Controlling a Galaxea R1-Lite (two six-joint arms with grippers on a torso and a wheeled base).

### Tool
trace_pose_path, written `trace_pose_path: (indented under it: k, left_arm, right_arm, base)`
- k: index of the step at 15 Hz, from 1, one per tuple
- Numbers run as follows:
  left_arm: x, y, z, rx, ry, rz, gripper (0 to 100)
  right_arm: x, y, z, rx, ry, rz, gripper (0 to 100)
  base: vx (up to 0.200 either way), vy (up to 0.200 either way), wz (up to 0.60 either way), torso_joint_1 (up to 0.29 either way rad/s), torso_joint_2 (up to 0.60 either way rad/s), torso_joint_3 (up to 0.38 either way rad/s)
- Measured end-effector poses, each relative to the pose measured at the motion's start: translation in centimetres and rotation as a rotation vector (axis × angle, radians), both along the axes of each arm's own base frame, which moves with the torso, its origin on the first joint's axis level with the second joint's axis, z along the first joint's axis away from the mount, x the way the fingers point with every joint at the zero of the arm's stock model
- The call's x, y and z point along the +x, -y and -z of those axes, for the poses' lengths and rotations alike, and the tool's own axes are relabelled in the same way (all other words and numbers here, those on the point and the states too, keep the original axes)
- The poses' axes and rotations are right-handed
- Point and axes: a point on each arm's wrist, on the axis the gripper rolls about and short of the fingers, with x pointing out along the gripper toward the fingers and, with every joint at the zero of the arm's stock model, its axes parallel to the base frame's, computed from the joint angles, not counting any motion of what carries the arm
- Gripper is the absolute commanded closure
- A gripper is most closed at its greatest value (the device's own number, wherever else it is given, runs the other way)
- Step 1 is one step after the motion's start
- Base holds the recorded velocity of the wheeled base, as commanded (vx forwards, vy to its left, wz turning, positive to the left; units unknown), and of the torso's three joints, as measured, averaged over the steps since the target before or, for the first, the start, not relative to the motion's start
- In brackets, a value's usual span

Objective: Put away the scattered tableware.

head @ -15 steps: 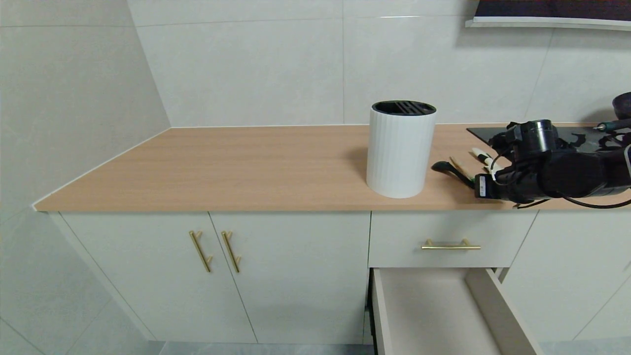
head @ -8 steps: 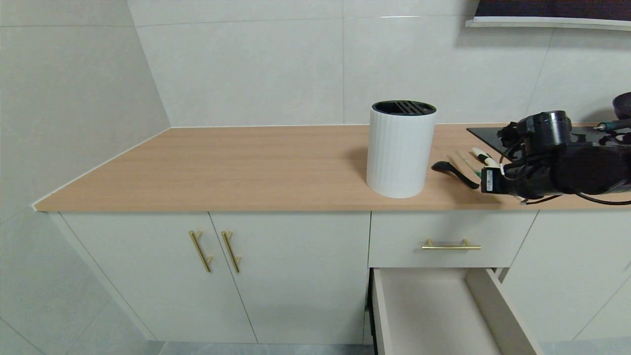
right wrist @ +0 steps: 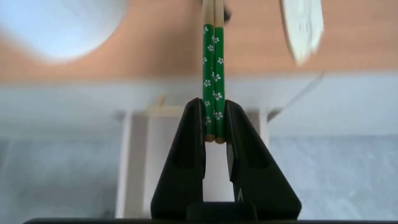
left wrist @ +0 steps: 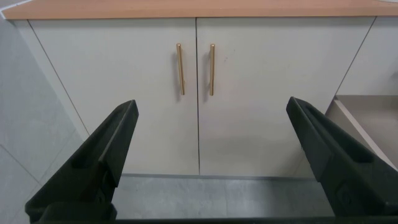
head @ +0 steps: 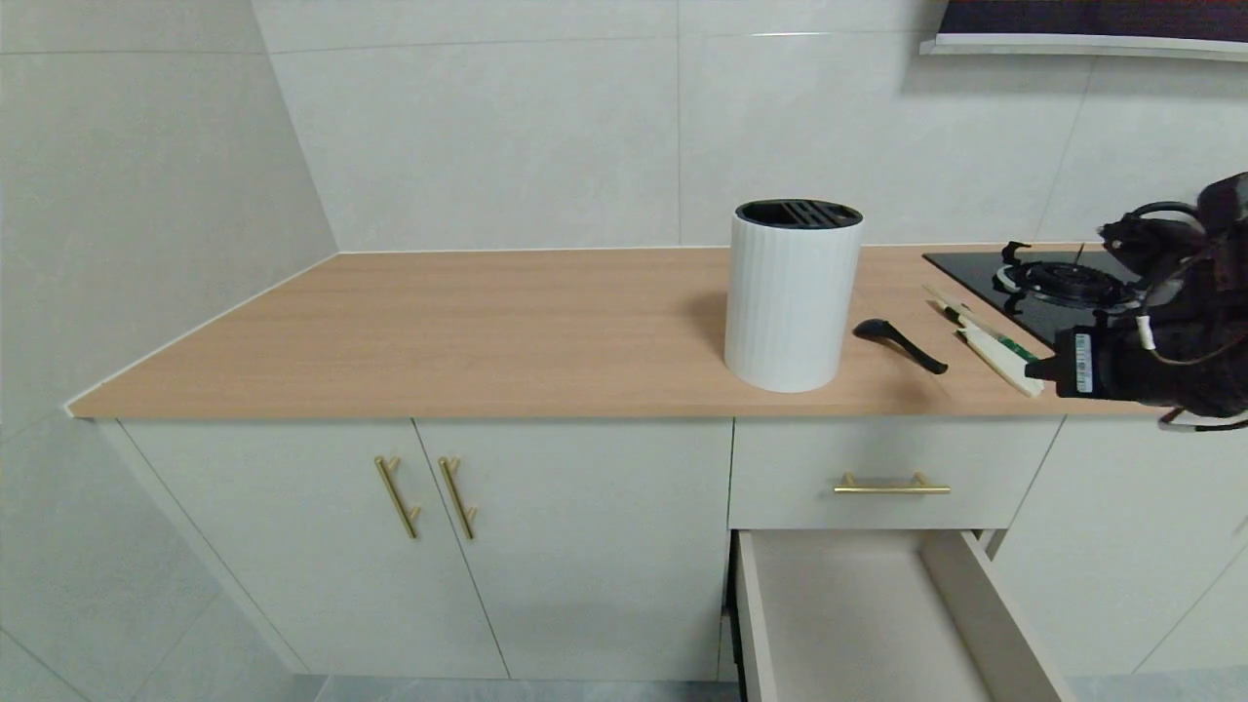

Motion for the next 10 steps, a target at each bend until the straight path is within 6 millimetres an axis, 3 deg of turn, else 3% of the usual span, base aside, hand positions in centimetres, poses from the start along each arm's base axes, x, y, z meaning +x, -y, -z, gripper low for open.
trace_pose_path:
  k: [2, 5, 7, 10]
  left_arm:
    - [0.0, 0.0, 0.0, 0.0, 0.0, 0.0, 0]
    - [0.0, 0.0, 0.0, 0.0, 0.0, 0.0, 0]
    - [0.0, 0.0, 0.0, 0.0, 0.0, 0.0, 0]
    - [0.0, 0.0, 0.0, 0.0, 0.0, 0.0, 0]
  right_arm:
    - [-3.7, 0.0, -0.5, 0.019, -0.073, -0.063, 100]
    - [-7.5, -0.2, -1.1, 0.096, -0.196, -0.254, 100]
    - [-8.8, -0.2, -1.4, 0.079, -0.23, -0.37, 100]
    - [-8.8, -0.3, -1.2, 0.082, -0.252, -0.425, 100]
  base:
    - [0.0, 0.0, 0.0, 0.0, 0.0, 0.0]
    - [0.0, 0.0, 0.0, 0.0, 0.0, 0.0]
    - [0.0, 0.0, 0.0, 0.0, 0.0, 0.0]
    - [0.0, 0.0, 0.0, 0.0, 0.0, 0.0]
